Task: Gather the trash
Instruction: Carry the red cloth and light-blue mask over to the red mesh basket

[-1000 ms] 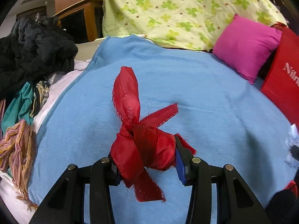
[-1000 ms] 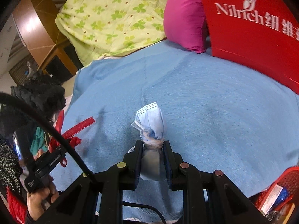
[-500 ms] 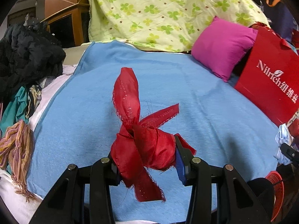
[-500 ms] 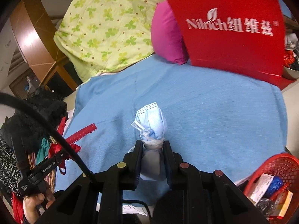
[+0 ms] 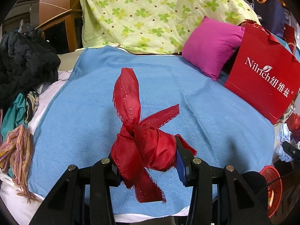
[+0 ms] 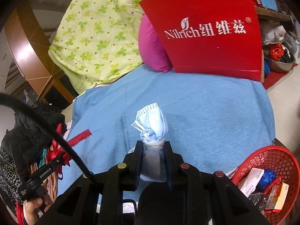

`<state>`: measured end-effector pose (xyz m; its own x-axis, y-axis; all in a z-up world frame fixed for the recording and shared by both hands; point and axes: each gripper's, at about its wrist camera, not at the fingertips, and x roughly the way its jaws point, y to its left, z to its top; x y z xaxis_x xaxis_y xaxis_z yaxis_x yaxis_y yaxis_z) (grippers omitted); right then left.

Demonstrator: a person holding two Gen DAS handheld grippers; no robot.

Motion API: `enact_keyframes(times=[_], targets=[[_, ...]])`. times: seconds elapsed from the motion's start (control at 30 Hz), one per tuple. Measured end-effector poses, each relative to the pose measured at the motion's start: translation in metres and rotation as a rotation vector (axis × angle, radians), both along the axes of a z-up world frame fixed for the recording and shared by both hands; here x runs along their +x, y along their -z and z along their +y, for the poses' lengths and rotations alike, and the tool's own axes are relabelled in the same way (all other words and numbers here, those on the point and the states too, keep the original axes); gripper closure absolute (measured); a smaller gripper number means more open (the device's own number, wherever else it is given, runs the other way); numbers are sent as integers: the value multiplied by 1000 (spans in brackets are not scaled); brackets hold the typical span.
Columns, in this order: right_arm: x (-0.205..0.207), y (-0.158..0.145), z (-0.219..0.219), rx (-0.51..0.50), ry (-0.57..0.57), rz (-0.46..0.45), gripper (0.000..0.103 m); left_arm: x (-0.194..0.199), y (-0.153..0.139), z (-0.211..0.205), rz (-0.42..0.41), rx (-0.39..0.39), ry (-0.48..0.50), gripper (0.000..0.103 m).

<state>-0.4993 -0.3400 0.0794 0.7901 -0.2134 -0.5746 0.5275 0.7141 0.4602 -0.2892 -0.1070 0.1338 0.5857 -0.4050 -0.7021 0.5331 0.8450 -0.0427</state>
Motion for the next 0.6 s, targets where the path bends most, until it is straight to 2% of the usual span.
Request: enact_keyframes(times=[0.6], targets=[[-41,4,-11,21,76,-25,80,-28,1,-34,0,17,98,57]])
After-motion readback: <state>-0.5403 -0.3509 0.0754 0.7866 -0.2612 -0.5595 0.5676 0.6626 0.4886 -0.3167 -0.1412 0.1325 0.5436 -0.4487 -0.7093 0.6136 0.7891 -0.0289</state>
